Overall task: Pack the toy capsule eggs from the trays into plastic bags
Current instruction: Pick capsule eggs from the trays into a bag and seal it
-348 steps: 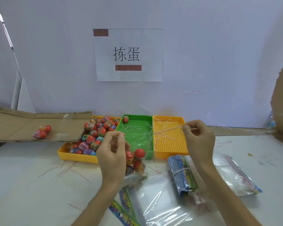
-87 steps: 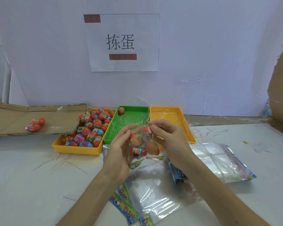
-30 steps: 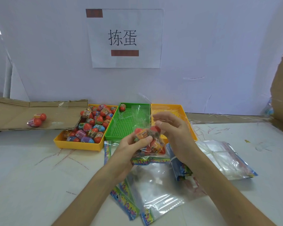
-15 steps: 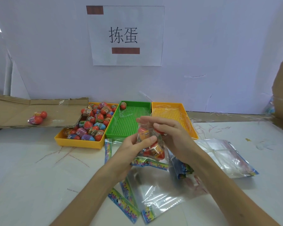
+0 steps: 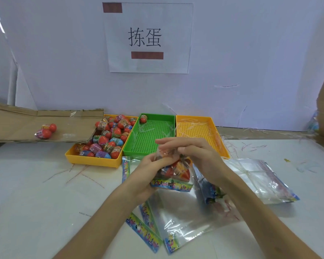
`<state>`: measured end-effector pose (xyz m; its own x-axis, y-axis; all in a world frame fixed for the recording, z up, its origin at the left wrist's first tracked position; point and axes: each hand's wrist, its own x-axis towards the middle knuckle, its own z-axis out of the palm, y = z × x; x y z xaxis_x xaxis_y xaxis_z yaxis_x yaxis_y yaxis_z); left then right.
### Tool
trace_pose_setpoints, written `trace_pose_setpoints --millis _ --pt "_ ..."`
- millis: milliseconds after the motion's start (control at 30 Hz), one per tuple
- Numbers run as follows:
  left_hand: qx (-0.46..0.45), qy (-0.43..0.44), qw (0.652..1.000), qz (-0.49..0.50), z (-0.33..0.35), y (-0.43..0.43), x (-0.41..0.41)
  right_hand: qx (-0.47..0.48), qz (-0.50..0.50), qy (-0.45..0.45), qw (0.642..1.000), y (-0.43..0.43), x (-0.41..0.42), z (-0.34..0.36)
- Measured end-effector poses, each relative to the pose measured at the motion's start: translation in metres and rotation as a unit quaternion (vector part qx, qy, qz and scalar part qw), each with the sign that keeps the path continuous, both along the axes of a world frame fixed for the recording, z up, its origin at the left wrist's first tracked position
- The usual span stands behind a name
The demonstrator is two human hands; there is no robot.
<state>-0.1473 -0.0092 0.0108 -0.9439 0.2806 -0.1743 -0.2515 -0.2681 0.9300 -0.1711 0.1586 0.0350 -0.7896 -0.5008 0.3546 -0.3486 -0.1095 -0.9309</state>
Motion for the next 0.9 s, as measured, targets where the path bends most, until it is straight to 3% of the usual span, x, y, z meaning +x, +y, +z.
trace_pose_setpoints --millis 233,667,900 --pt "0.041 -0.049 0.998 0.02 0.004 0.003 0.005 0.068 -0.013 0.041 0.997 0.004 0.003 0.0" --pt "0.128 -0.057 0.989 -0.05 0.003 -0.01 0.001 0.109 -0.005 0.103 0.989 0.014 0.005 0.005" --pt "0.094 -0.049 0.992 -0.075 0.009 -0.013 0.003 0.134 0.0 0.071 0.988 0.018 0.004 0.006"
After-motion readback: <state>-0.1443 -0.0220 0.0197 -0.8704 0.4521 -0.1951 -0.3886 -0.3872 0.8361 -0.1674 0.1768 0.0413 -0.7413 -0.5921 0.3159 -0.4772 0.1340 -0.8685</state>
